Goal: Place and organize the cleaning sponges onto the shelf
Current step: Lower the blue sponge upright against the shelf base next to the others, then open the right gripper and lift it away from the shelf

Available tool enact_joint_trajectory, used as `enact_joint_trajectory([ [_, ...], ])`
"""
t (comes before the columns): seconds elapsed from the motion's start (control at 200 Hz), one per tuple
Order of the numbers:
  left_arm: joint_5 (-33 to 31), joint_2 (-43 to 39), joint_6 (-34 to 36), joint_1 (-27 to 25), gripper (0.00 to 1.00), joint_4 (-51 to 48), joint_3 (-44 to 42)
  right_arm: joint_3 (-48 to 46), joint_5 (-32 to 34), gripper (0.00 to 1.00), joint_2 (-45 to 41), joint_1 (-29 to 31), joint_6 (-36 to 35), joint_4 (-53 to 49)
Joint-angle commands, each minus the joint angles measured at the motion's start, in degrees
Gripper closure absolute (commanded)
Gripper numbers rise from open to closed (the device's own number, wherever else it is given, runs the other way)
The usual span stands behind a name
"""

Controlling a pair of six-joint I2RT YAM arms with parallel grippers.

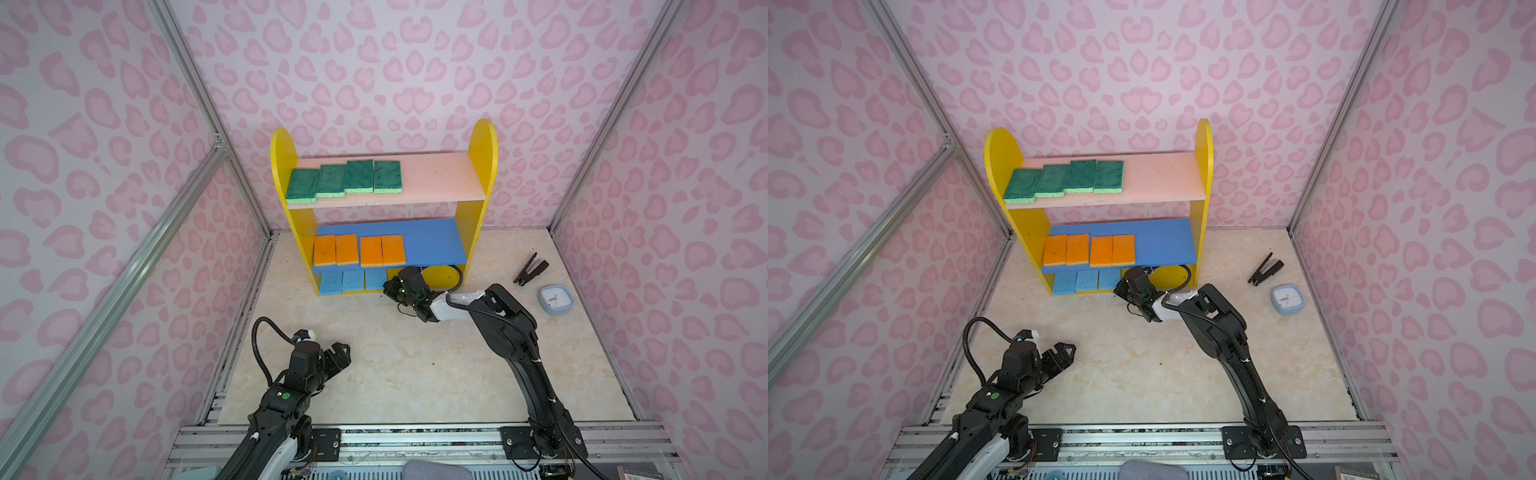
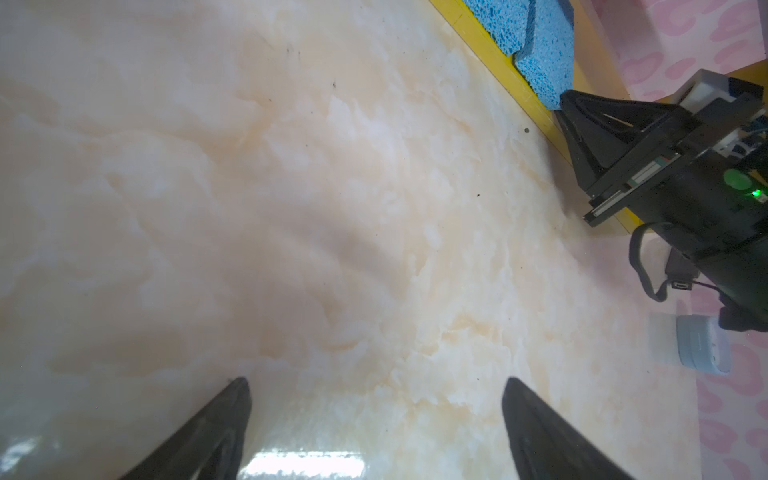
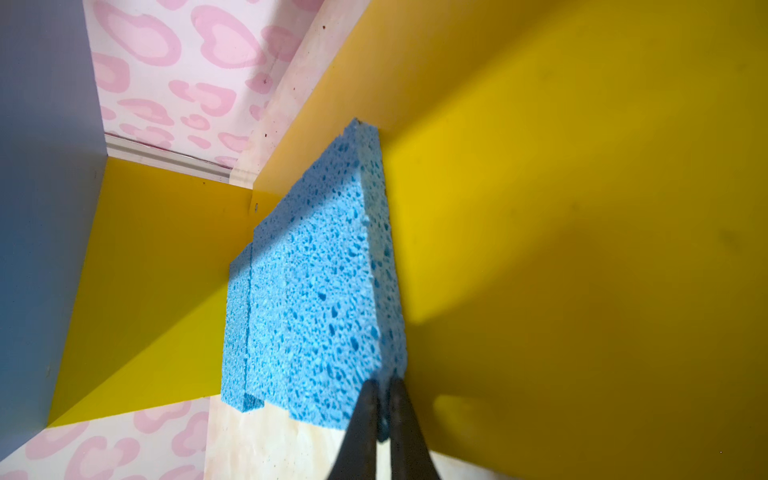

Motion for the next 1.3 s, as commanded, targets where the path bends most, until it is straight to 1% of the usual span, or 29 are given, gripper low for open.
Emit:
enact_joint_trajectory([
  [0.0, -0.3, 0.2, 0.7, 0.1, 0.04, -0.3, 1.0, -0.2, 1.1, 0.90, -0.3, -0.1, -0.6, -0.1],
  [0.215, -0.3, 0.2, 0.6, 0.0, 0.05, -0.3, 1.0, 0.9, 0.2, 0.89, 0.4, 0.3, -0.5, 0.0],
  [0.32, -0.1, 0.3, 0.9, 0.1, 0.04, -0.3, 1.2, 1.2, 0.2, 0.86, 0.7, 0.4, -0.4, 0.1],
  [0.355, 0.0, 0.3, 1.0, 0.1, 0.05, -0.4, 1.4, 1.3, 0.2, 0.83, 0.7, 0.3, -0.4, 0.0],
  [0.44, 0.1, 0.3, 1.1, 0.1, 0.04, -0.6, 1.7, 1.2, 0.3, 0.71, 0.5, 0.4, -0.5, -0.1],
  [0.585, 0.5, 0.2, 1.1, 0.1, 0.04, -0.7, 1.8, 0.8, 0.8, 0.55, -0.3, 0.4, -1.3, -0.9],
  [0.715, 0.6, -0.6, 1.4, 0.1, 0.04, -1.4, 2.1, -1.5, 1.1, 0.46, -0.7, 0.4, -1.6, 0.1],
  [0.73, 0.6, -0.8, 1.4, 0.1, 0.04, -1.6, 2.2, -1.8, 1.2, 0.45, -2.1, 0.4, -1.6, 0.2],
  [0.81, 0.4, -2.0, 1.6, 0.1, 0.04, -3.4, 2.9, -3.7, 1.6, 0.42, -3.7, 0.6, -2.4, 1.2],
  [0.915, 0.1, -4.2, 2.3, 0.1, 0.04, -7.1, 4.9, -6.7, 2.6, 0.32, -6.1, 1.1, -4.1, 2.9],
  [1.01, 1.3, -5.9, 0.8, 0.1, 0.03, -8.0, 4.8, -9.4, 3.2, 0.22, -8.4, 1.6, -5.8, 4.4],
  [1.115, 0.9, -6.8, 0.0, 0.1, 0.03, -9.5, 5.5, -12.9, 4.1, 0.16, -11.0, 1.7, -6.9, 6.0],
  [1.3, -1.1, -5.9, 0.2, 0.1, 0.03, -12.8, 9.9, -18.2, 4.3, 0.12, -15.3, 1.7, -8.7, 7.9],
])
